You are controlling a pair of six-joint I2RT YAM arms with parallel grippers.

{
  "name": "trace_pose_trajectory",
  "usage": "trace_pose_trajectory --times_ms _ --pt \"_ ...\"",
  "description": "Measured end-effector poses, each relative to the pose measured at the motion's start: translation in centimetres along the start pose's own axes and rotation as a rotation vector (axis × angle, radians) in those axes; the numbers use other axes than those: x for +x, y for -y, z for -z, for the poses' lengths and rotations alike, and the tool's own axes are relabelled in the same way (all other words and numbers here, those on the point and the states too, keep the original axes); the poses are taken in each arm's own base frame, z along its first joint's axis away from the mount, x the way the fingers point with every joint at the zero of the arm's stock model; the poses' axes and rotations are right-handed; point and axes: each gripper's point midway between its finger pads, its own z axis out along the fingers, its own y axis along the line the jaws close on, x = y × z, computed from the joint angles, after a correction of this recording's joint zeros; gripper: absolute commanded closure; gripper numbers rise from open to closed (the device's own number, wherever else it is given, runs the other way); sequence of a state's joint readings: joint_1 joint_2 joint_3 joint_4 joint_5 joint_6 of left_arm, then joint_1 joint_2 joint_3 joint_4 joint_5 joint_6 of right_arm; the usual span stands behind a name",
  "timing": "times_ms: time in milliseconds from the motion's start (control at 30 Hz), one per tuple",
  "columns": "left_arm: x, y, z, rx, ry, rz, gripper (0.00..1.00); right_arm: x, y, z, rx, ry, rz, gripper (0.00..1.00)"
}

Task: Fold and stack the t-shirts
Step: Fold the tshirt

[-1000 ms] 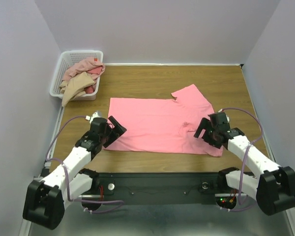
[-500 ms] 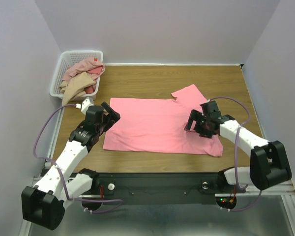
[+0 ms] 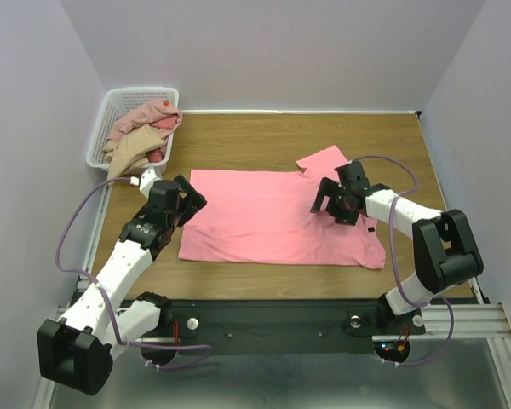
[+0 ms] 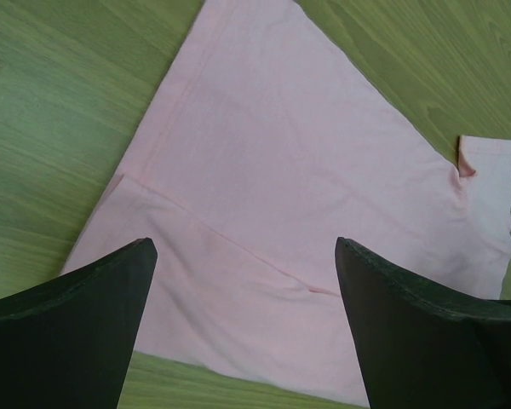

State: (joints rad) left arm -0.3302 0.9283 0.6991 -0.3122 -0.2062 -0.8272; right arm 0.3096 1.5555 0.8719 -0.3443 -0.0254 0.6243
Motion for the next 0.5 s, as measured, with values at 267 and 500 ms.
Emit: trace_pose_trajectory --times_ms 267,500 --pt "-0.6 -0.4 -0.1 -0.017 0.021 -0.003 0.01 -4.1 -2.6 -0.6 -0.038 0.080 0.027 0.00" --pt "-1.2 -1.0 -1.8 -0.068 0.008 -0.029 0.01 -6.8 -3.8 -0.7 -0.037 0.136 0.060 0.00"
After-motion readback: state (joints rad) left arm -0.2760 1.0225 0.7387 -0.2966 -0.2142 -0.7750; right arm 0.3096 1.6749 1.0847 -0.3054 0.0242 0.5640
